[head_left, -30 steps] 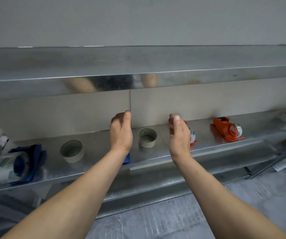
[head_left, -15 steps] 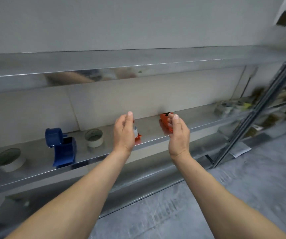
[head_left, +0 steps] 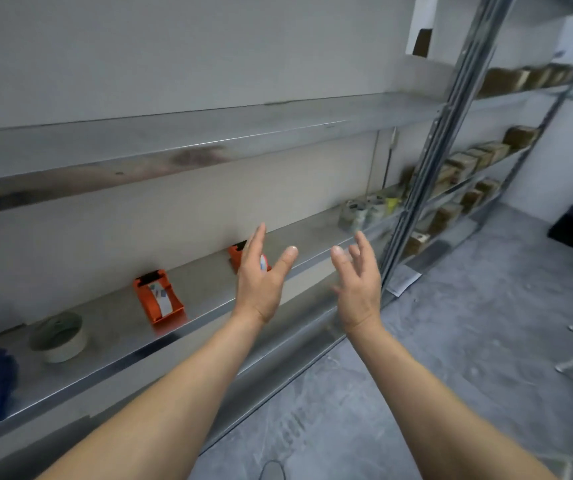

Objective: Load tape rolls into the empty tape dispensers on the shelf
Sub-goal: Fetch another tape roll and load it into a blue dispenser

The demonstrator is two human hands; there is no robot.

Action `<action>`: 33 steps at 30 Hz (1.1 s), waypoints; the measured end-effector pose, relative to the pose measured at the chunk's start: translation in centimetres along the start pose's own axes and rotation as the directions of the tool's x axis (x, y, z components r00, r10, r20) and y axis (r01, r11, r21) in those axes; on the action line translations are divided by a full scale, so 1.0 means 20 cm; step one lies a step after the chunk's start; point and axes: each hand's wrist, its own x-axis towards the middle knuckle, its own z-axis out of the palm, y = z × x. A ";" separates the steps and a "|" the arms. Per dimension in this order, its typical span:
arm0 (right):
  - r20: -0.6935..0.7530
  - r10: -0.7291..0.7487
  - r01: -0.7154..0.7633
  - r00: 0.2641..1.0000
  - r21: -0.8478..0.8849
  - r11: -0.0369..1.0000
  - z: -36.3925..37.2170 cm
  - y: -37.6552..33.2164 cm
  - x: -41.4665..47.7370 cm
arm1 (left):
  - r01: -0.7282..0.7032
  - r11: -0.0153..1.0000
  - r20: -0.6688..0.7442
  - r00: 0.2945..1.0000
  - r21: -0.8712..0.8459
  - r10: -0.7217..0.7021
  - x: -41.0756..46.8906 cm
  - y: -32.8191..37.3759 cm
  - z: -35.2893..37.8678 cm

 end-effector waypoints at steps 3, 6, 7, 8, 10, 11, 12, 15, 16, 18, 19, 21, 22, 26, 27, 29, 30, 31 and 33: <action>0.027 -0.086 0.090 0.996 -0.244 0.966 -0.10 0.01 0.13 | -0.036 0.994 0.058 0.998 0.100 0.030 0.11 -0.03 0.17; 0.016 -0.109 0.107 0.994 -0.370 0.923 -0.17 0.02 0.30 | -0.051 0.989 0.085 0.996 0.136 0.040 0.26 -0.07 0.33; 0.015 -0.112 0.110 0.994 -0.381 0.918 -0.19 0.03 0.37 | -0.056 0.989 0.099 0.994 0.136 0.043 0.32 -0.08 0.38; 0.013 -0.115 0.111 0.993 -0.389 0.914 -0.20 0.04 0.43 | -0.055 0.991 0.110 0.993 0.126 0.041 0.38 -0.09 0.43; 0.006 -0.114 0.107 0.993 -0.413 0.905 -0.23 0.06 0.56 | -0.048 0.992 0.130 0.991 0.115 0.033 0.50 -0.11 0.52; 0.003 -0.109 0.100 0.994 -0.423 0.901 -0.25 0.06 0.62 | -0.046 0.992 0.136 0.990 0.115 0.030 0.56 -0.12 0.56; -0.003 -0.109 0.097 0.994 -0.431 0.897 -0.26 0.07 0.68 | -0.051 0.993 0.141 0.989 0.107 0.036 0.61 -0.12 0.60; -0.024 -0.123 0.096 0.992 -0.479 0.872 -0.29 0.09 0.85 | -0.069 0.993 0.169 0.984 0.092 0.053 0.76 -0.14 0.70; -0.030 -0.119 0.089 0.992 -0.494 0.865 -0.30 0.09 0.90 | -0.065 0.994 0.178 0.983 0.082 0.050 0.80 -0.15 0.73; -0.044 -0.114 0.078 0.992 -0.491 0.868 -0.31 0.11 0.98 | -0.040 0.999 0.201 0.979 0.033 0.033 0.87 -0.19 0.77; -0.053 -0.115 0.075 0.992 -0.482 0.873 -0.31 0.12 1.02 | -0.019 1.000 0.209 0.978 0.017 0.015 0.89 -0.20 0.79; -0.085 -0.102 0.049 0.991 -0.481 0.876 -0.31 0.14 1.09 | 0.020 1.000 0.207 0.978 0.019 -0.024 0.94 -0.22 0.81; -0.093 -0.098 0.042 0.991 -0.482 0.875 -0.30 0.15 1.12 | 0.035 0.999 0.202 0.979 0.019 -0.038 0.97 -0.23 0.82; -0.105 -0.089 0.037 0.990 -0.420 0.907 -0.26 0.18 1.28 | 0.101 0.993 0.155 0.984 -0.057 -0.091 1.10 -0.26 0.87; -0.117 -0.089 0.038 0.989 -0.380 0.924 -0.25 0.19 1.31 | 0.117 0.988 0.137 0.985 -0.103 -0.102 1.13 -0.27 0.88; -0.141 -0.062 0.018 0.988 -0.299 0.954 -0.24 0.20 1.37 | 0.145 0.973 0.123 0.985 -0.181 -0.124 1.19 -0.29 0.91; -0.157 -0.028 -0.014 0.987 -0.262 0.965 -0.24 0.21 1.41 | 0.161 0.968 0.128 0.982 -0.191 -0.139 1.22 -0.31 0.92; -0.170 0.004 -0.042 0.985 -0.225 0.974 -0.24 0.24 1.46 | 0.176 0.967 0.129 0.980 -0.184 -0.154 1.25 -0.32 0.93; -0.179 0.044 -0.073 0.983 -0.161 0.984 -0.25 0.28 1.56 | 0.190 0.967 0.106 0.979 -0.168 -0.174 1.31 -0.34 0.96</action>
